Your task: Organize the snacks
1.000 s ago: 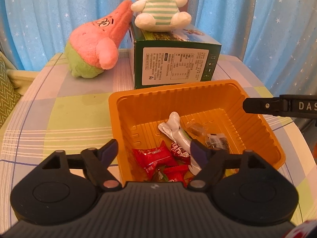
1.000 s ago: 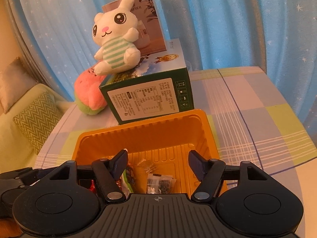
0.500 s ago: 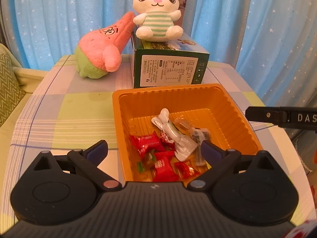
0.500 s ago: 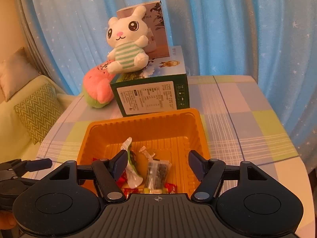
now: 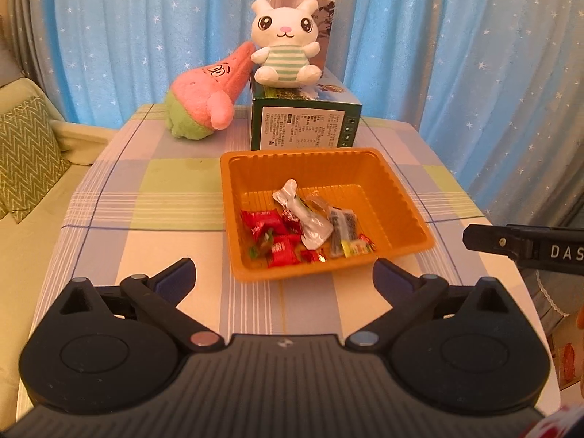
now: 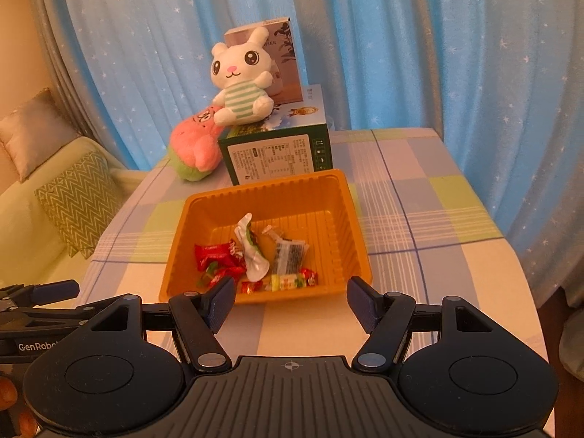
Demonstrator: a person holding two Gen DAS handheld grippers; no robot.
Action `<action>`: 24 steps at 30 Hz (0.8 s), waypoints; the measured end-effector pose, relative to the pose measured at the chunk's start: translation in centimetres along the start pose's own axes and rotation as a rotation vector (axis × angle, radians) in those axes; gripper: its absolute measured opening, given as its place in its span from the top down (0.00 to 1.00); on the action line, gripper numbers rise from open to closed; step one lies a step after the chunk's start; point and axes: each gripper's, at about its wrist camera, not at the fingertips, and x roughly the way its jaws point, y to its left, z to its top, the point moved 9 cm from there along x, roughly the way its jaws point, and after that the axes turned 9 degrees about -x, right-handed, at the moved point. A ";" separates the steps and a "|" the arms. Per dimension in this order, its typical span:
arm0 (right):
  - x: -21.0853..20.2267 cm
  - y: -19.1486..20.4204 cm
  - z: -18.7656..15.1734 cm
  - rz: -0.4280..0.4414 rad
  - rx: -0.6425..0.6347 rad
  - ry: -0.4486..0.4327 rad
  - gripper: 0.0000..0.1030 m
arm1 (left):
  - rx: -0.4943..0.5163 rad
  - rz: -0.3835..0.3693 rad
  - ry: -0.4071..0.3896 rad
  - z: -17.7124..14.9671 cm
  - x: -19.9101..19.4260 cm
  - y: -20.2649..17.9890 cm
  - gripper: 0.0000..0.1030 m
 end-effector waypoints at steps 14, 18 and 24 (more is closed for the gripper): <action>-9.0 4.5 -4.5 0.000 -0.043 -0.064 0.34 | -0.024 0.033 -0.049 -5.0 -9.0 -0.3 0.01; -10.7 5.6 -5.7 -0.001 -0.053 -0.079 0.34 | -0.029 0.061 -0.056 -5.8 -10.6 0.3 0.01; -12.4 6.6 -7.2 -0.001 -0.050 -0.080 0.34 | -0.032 0.076 -0.069 -6.8 -12.4 0.9 0.01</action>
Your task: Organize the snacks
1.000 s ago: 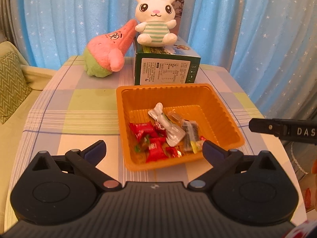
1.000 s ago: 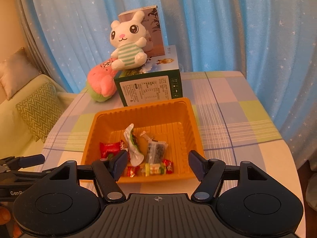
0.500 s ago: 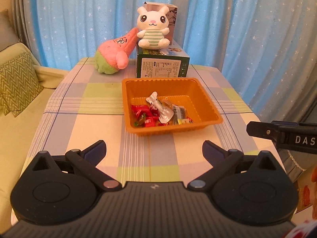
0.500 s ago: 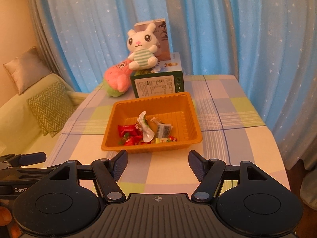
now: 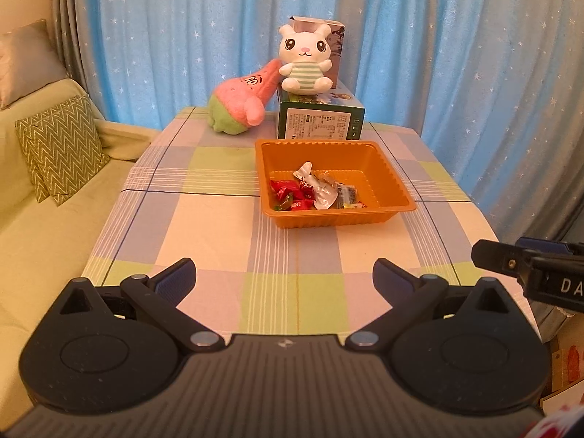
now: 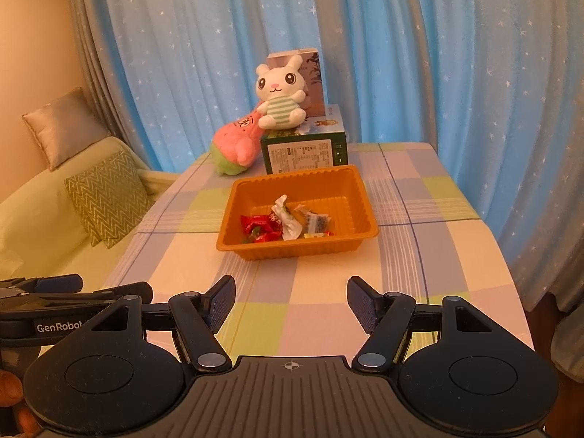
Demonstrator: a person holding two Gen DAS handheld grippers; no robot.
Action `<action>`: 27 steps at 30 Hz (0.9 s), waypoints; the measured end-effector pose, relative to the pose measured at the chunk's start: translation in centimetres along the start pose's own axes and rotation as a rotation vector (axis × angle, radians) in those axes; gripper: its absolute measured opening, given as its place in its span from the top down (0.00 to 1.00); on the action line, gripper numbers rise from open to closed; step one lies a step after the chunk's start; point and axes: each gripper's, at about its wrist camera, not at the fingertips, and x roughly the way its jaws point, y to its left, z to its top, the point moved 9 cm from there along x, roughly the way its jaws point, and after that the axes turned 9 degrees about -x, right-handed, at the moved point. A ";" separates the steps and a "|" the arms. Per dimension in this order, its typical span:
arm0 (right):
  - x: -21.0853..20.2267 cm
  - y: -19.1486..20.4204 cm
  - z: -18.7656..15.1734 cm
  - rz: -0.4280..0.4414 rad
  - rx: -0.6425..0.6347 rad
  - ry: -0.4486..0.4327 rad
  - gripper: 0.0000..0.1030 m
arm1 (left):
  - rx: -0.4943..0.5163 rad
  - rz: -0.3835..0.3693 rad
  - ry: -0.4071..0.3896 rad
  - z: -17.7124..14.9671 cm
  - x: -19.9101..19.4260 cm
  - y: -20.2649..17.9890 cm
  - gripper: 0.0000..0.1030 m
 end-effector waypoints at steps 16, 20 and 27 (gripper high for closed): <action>-1.8 0.4 -1.3 -0.030 -0.019 0.006 0.34 | 0.010 0.010 -0.012 -1.1 -1.3 -0.2 0.00; -1.9 0.5 -1.4 -0.030 -0.025 0.009 0.34 | 0.012 0.007 -0.009 -1.5 -1.4 -0.3 0.00; -2.0 0.6 -1.5 -0.030 -0.029 0.012 0.34 | 0.016 0.003 -0.007 -1.9 -1.5 -0.4 0.00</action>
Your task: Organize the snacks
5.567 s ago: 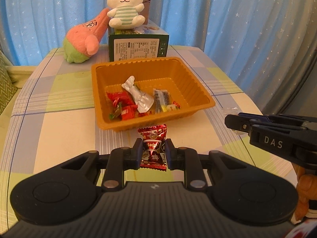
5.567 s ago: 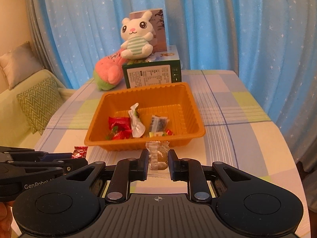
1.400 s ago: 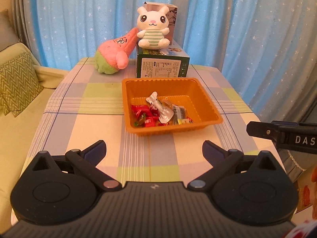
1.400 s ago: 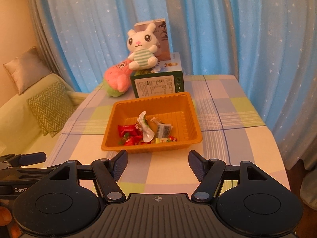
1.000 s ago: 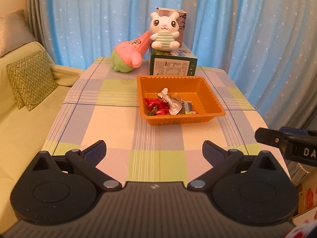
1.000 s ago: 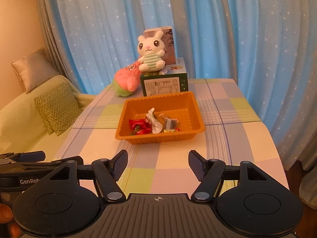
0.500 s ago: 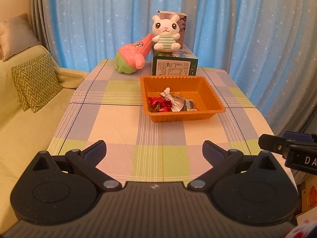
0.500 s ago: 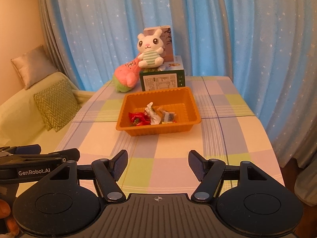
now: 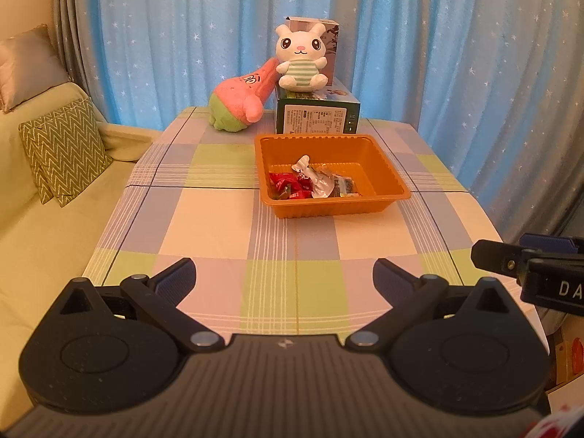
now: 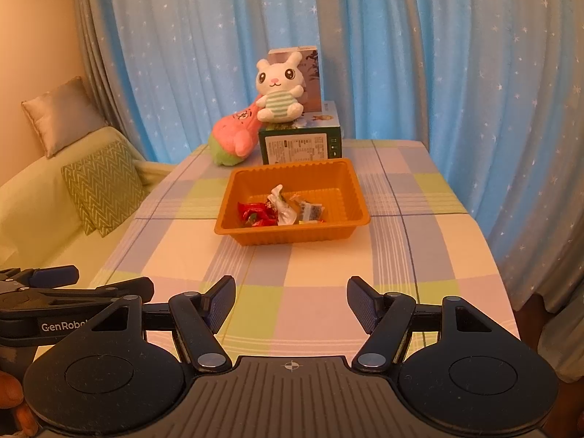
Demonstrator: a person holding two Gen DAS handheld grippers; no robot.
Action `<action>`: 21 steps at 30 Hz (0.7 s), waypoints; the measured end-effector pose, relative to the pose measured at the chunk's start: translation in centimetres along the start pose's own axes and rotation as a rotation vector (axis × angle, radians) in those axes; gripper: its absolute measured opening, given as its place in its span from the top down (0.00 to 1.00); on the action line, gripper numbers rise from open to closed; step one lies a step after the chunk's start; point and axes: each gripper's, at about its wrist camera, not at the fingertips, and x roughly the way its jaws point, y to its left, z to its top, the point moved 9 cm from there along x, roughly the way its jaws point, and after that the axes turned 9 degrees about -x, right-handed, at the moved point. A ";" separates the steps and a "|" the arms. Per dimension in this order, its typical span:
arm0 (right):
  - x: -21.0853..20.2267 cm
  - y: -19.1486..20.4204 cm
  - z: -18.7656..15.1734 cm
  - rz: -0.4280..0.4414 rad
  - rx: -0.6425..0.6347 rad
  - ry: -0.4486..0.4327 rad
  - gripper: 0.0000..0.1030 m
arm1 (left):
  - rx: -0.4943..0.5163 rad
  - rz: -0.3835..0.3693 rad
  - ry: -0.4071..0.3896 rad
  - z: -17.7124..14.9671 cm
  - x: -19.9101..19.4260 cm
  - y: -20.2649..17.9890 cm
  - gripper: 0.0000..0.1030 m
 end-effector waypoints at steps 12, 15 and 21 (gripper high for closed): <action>-0.1 0.0 -0.1 0.001 -0.001 0.004 0.34 | 0.001 -0.004 -0.007 0.1 -0.1 -0.2 0.00; -0.1 0.0 -0.1 0.001 0.001 0.006 0.34 | 0.002 -0.003 -0.007 0.1 -0.1 -0.1 0.00; 0.1 0.0 -0.2 0.003 0.001 0.009 0.34 | 0.003 -0.005 -0.006 0.1 0.0 -0.2 0.00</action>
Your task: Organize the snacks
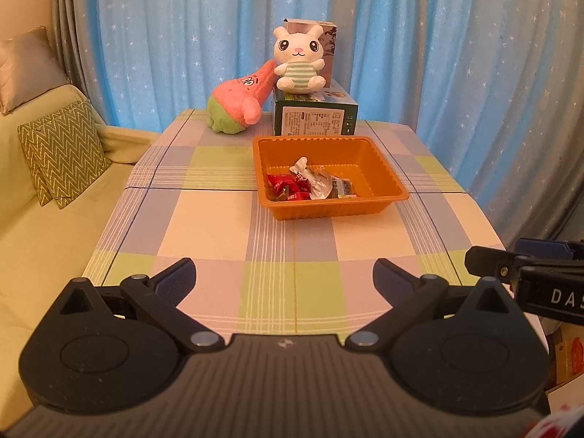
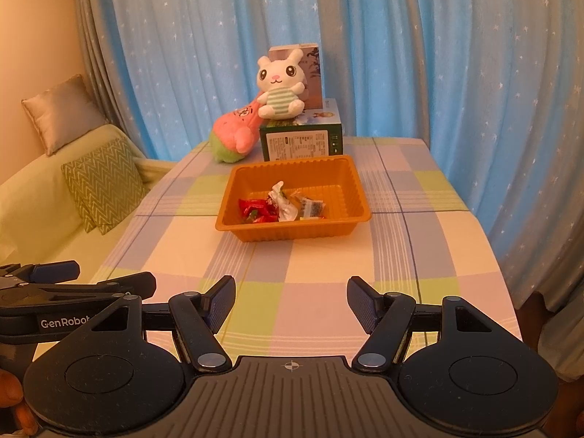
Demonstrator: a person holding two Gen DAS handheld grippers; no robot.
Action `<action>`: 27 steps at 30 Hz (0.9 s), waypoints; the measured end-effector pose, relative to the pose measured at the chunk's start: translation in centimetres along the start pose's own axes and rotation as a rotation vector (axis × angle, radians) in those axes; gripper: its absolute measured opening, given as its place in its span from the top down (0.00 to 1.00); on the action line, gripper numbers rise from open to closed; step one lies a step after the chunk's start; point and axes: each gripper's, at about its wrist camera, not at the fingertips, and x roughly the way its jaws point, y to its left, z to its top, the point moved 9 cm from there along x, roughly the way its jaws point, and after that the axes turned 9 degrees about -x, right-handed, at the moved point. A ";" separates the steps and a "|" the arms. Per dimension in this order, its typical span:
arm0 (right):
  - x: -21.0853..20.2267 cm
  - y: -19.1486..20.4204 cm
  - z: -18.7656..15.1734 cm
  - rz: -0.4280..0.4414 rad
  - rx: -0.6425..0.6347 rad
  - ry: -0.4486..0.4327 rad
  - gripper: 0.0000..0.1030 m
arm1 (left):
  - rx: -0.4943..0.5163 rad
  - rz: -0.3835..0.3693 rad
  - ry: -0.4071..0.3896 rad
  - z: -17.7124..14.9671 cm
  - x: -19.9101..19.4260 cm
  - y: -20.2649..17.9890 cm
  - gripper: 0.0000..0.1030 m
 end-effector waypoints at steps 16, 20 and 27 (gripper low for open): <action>0.3 -0.1 -0.4 -0.004 0.005 0.007 0.34 | 0.004 -0.001 0.001 -0.5 0.2 -0.1 0.00; 0.3 0.0 -0.4 -0.004 0.006 0.009 0.34 | 0.003 -0.001 0.001 -0.5 0.2 0.0 0.00; 0.5 0.2 -0.5 0.000 0.003 0.010 0.34 | 0.000 0.000 0.000 -0.4 0.1 0.1 0.00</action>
